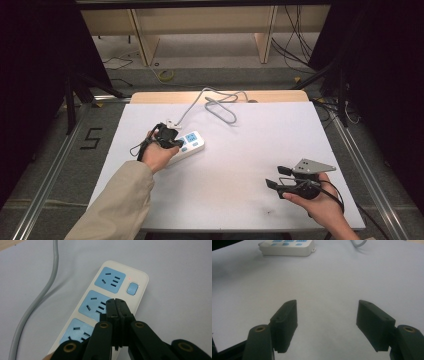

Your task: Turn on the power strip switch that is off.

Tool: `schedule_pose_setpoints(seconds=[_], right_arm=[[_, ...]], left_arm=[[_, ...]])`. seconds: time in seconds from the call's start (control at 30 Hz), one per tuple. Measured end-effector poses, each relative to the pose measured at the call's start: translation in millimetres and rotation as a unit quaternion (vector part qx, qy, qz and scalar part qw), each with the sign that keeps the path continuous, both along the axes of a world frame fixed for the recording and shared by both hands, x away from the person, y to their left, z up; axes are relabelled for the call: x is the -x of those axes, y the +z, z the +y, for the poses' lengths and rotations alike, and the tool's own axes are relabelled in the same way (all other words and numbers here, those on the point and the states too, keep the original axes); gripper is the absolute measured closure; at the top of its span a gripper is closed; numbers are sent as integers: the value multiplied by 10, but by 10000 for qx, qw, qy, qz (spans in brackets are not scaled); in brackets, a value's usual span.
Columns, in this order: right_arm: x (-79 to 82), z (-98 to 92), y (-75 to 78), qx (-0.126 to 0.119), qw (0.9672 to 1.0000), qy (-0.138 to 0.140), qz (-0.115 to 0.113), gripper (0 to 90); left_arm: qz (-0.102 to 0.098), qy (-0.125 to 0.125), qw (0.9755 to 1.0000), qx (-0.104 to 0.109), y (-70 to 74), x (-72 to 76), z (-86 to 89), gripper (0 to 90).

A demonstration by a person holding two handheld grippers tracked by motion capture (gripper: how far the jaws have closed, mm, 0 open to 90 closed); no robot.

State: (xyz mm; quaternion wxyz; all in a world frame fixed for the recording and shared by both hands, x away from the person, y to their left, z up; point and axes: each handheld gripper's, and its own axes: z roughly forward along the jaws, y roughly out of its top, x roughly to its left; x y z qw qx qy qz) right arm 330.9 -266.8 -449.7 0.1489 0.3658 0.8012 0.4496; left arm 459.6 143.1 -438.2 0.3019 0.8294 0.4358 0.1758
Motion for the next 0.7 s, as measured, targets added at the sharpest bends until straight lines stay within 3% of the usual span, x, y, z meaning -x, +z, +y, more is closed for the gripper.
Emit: schedule_pose_setpoints(seconds=[0.7], right_arm=[[4,2,0,19,10000,10,12,335]], left_arm=[[102,-53,9999,-113,-54,-69,-92,899]])
